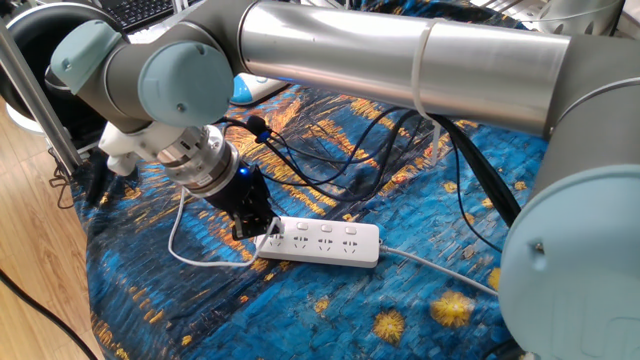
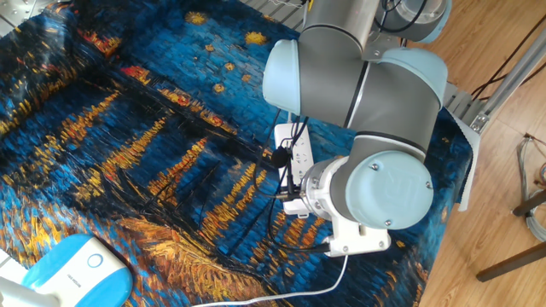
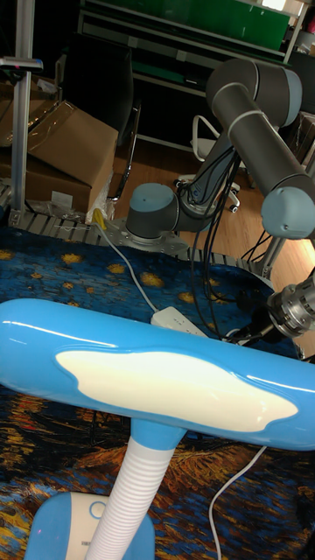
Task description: Plug in the power cord of the desk lamp, turn on the socket, and light up the desk lamp
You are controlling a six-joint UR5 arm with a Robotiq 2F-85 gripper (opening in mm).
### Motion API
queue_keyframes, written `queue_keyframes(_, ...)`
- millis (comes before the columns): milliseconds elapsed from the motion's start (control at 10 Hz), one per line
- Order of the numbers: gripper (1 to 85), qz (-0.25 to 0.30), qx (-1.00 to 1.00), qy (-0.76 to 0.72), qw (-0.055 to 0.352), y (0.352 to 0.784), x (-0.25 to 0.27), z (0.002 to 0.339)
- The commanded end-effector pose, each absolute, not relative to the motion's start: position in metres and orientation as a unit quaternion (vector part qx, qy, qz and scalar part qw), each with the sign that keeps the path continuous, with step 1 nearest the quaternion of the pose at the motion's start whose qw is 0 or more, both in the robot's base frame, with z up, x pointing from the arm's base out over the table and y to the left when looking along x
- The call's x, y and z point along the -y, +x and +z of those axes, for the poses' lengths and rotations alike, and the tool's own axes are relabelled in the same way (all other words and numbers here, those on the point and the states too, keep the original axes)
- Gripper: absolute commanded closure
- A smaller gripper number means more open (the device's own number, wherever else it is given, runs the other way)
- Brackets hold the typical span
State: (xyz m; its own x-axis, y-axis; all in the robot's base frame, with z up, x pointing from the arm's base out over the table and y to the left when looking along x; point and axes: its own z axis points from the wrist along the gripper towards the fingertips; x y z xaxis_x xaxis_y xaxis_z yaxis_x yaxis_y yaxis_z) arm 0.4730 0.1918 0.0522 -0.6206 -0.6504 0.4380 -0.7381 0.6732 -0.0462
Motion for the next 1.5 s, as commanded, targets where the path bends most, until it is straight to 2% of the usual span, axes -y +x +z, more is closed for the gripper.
queue_keyframes(0, 84.3, 0.100, 0.895, 0.387, 0.198, 0.465, -0.198, 0.056)
queue_keyframes(1400, 84.3, 0.106, 0.895, 0.388, 0.191, 0.473, -0.203, 0.034)
